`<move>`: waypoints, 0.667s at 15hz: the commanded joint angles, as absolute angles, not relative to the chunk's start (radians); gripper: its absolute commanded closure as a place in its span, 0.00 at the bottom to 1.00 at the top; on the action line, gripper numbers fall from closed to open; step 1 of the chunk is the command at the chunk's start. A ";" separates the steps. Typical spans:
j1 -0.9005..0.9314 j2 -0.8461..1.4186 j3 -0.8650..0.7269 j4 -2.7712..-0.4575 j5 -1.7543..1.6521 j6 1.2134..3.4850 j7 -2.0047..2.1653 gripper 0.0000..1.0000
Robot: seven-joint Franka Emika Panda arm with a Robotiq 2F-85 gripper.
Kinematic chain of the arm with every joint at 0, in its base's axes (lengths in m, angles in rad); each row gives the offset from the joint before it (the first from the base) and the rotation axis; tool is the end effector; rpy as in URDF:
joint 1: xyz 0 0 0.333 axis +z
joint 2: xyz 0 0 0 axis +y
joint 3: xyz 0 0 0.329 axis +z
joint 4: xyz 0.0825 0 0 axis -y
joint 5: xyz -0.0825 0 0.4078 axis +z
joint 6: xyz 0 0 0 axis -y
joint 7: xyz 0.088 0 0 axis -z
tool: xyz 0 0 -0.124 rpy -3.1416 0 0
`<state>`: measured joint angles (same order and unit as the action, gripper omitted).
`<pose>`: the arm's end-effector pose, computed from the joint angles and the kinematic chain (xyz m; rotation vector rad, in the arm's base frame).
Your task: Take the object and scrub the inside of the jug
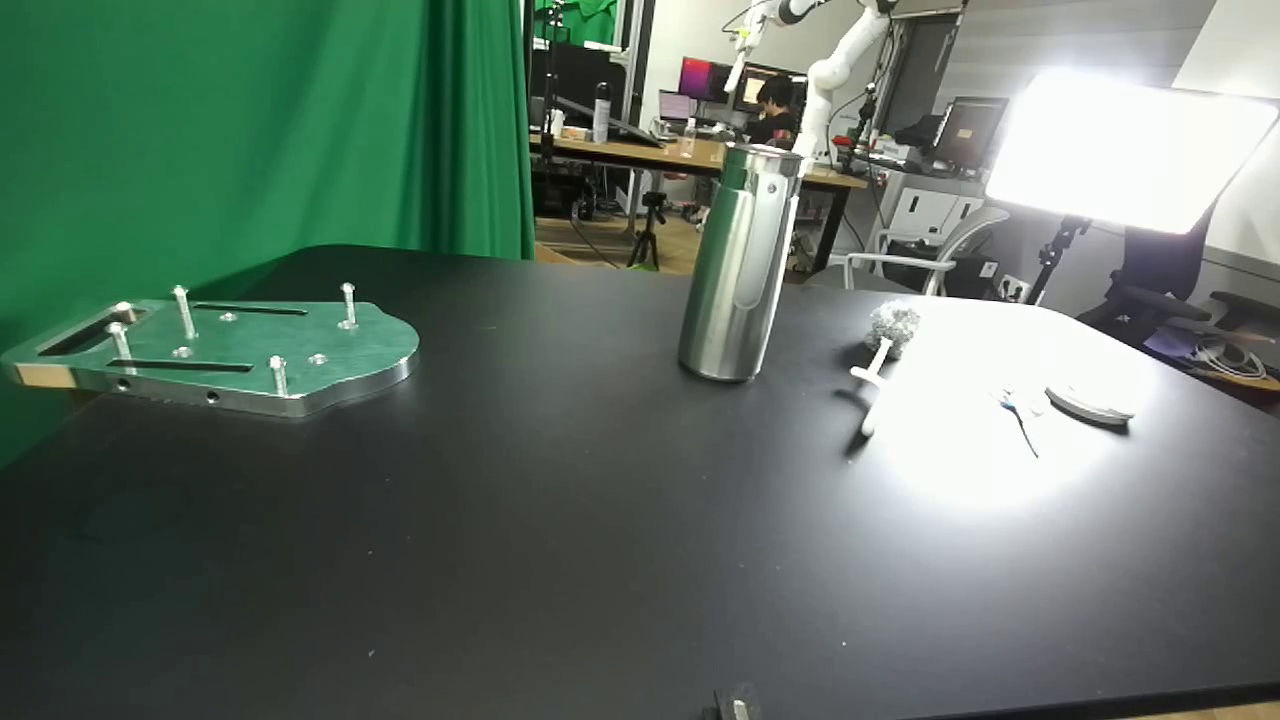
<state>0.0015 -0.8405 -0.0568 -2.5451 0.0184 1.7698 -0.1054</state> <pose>0.3207 -0.0178 0.5230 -3.0825 -0.0995 -0.1056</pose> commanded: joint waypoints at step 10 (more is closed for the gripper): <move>-0.047 -0.320 0.015 -2.490 0.031 2.347 0.180 0.00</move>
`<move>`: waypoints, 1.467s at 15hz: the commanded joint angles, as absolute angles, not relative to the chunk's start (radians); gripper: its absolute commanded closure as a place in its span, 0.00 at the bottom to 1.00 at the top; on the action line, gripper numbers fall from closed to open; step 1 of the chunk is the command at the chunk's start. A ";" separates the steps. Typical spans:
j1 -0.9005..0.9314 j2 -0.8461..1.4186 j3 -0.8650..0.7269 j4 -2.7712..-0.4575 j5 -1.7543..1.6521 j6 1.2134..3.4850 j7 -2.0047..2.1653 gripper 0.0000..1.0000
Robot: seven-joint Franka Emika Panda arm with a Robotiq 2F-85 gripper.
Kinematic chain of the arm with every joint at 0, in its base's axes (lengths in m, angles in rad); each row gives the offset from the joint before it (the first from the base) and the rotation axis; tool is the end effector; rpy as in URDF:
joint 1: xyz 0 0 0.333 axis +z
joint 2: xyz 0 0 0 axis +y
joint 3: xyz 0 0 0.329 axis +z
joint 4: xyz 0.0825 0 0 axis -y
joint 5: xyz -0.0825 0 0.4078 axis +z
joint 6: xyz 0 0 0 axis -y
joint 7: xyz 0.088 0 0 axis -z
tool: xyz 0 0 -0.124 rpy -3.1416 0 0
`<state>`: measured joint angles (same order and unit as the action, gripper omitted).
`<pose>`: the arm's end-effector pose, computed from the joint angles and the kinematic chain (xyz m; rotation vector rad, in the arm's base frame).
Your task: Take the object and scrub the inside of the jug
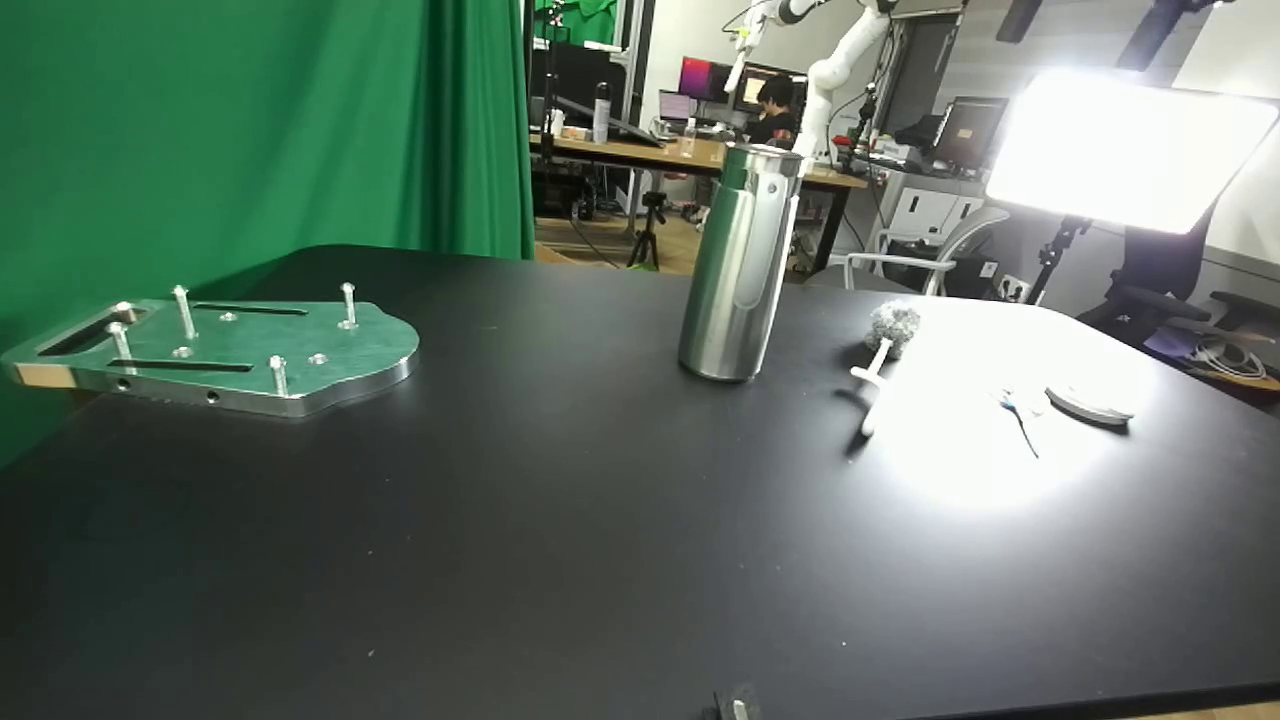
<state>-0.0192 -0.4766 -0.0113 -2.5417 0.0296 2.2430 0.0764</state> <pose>0.4289 -0.0118 0.4359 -3.0896 0.1894 -0.2748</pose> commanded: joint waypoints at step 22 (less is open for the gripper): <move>0.089 0.315 -0.122 -2.614 0.079 3.055 0.561 0.00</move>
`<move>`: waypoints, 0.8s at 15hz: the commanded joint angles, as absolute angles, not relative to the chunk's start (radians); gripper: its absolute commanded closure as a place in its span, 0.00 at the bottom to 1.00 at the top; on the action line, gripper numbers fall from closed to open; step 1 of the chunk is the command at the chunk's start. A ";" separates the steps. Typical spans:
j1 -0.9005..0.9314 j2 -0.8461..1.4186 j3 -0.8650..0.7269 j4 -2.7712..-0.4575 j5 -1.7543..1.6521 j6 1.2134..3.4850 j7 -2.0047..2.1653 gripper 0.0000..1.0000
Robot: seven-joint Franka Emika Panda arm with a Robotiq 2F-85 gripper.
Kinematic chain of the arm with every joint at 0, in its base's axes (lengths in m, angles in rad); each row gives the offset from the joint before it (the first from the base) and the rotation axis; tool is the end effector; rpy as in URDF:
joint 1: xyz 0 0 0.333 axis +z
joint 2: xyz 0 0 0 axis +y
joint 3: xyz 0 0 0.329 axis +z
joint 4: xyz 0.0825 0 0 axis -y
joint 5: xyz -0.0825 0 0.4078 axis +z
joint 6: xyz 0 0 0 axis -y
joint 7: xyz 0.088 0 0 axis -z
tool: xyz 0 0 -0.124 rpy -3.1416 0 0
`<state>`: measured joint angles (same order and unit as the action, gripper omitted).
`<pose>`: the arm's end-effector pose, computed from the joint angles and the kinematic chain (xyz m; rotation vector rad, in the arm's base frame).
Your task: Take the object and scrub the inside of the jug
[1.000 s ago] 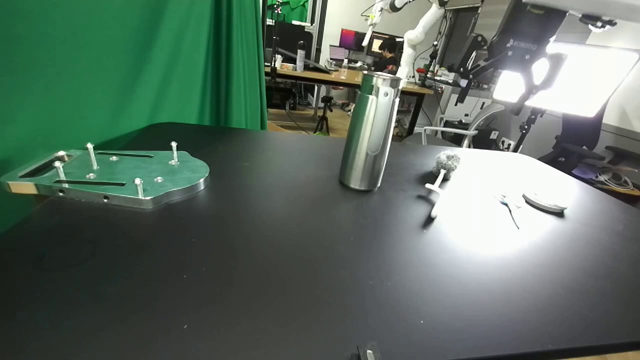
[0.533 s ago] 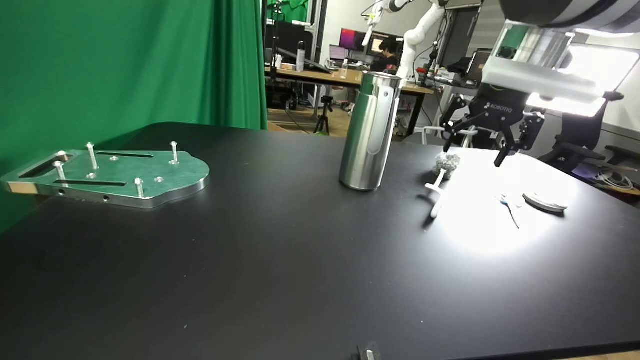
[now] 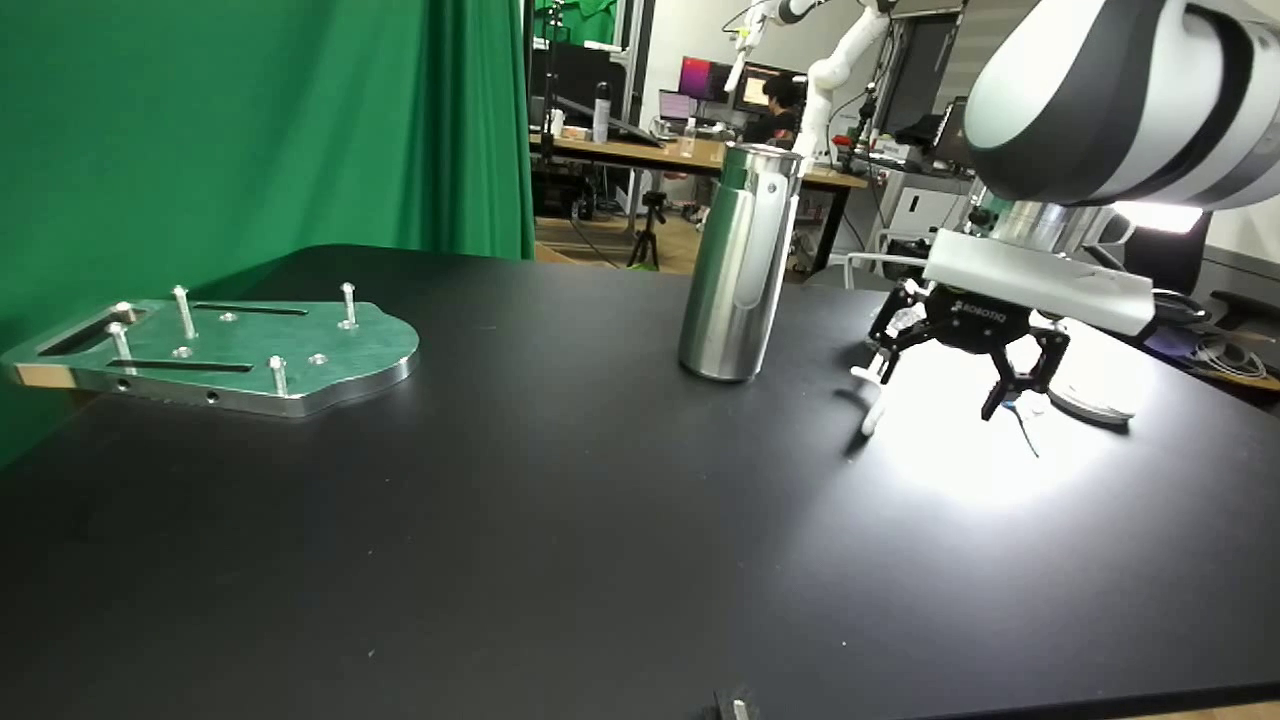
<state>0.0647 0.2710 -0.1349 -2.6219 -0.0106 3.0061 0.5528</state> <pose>0.4484 -0.0355 0.1408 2.9845 -0.9324 0.1896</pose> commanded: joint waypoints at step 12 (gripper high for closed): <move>0.044 0.357 0.011 -2.601 0.297 3.063 0.431 0.61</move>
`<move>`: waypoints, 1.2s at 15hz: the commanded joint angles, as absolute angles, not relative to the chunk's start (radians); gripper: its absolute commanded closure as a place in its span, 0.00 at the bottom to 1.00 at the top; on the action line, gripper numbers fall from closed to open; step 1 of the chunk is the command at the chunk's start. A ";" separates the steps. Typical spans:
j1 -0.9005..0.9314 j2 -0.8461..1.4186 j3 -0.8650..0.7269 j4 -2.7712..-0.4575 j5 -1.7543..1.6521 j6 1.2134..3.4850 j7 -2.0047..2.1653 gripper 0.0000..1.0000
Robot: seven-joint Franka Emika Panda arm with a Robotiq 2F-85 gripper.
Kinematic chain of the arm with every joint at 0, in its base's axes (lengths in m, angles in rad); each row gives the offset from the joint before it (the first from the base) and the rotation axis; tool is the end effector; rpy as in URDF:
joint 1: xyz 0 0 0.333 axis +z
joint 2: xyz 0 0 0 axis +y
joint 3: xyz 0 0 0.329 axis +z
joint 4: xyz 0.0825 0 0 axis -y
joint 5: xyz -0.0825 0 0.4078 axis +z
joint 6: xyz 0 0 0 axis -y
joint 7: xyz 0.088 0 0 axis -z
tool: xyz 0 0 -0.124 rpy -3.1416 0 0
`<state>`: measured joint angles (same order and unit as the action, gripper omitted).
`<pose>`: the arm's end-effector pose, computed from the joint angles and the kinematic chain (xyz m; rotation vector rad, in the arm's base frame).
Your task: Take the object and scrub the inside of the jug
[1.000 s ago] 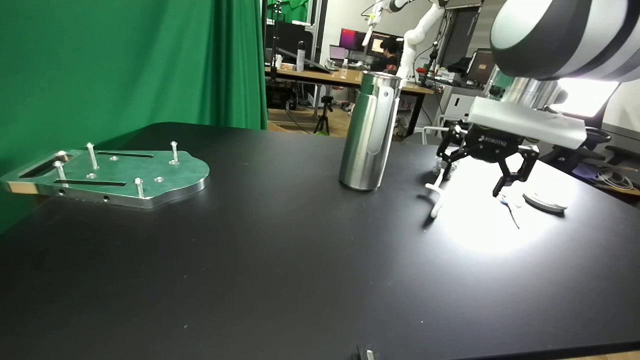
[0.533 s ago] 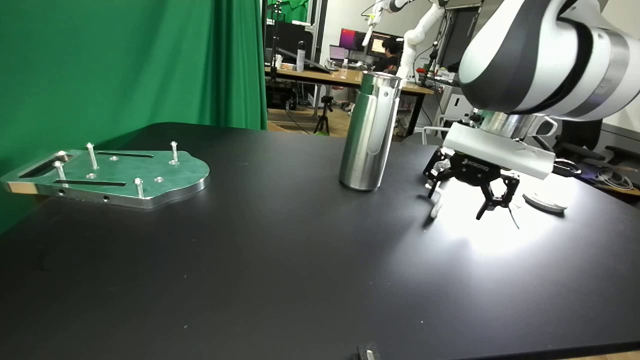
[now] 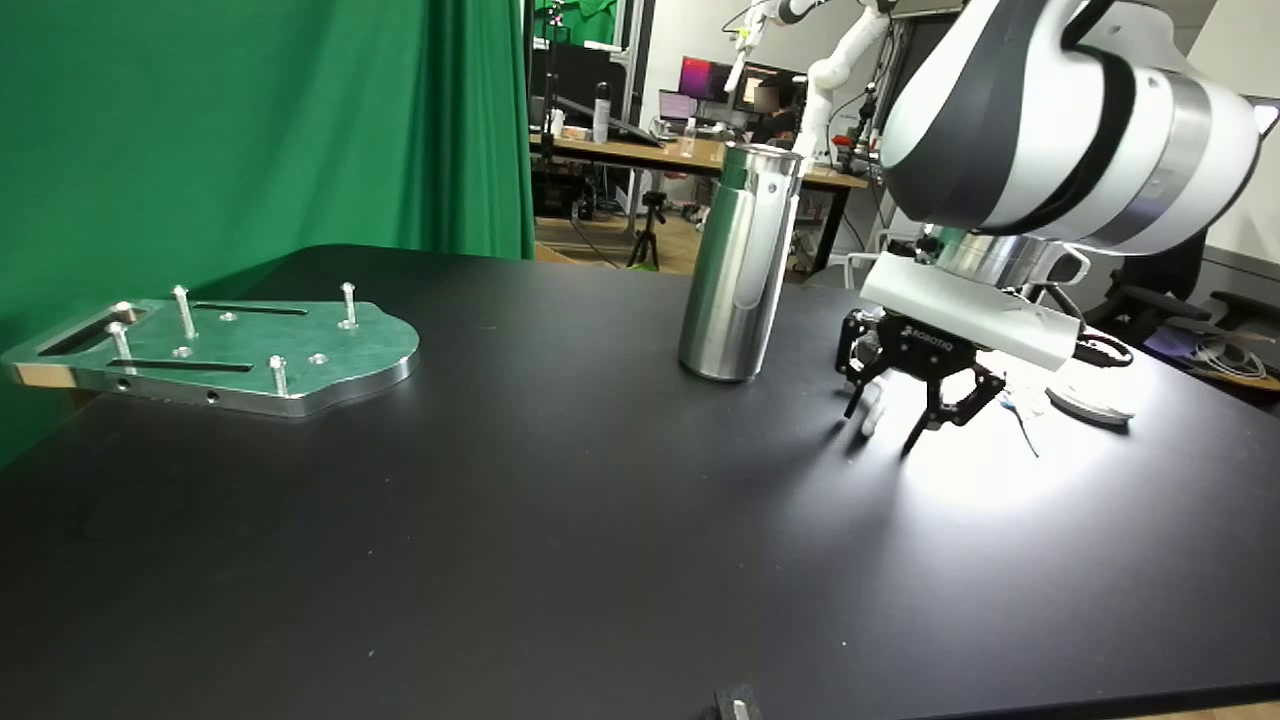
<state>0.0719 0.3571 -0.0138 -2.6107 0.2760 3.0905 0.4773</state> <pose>0.4442 0.0029 0.1123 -2.8964 1.0455 -0.1710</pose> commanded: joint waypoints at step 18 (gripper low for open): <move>0.080 0.111 -0.122 -2.307 0.032 2.307 0.375 0.96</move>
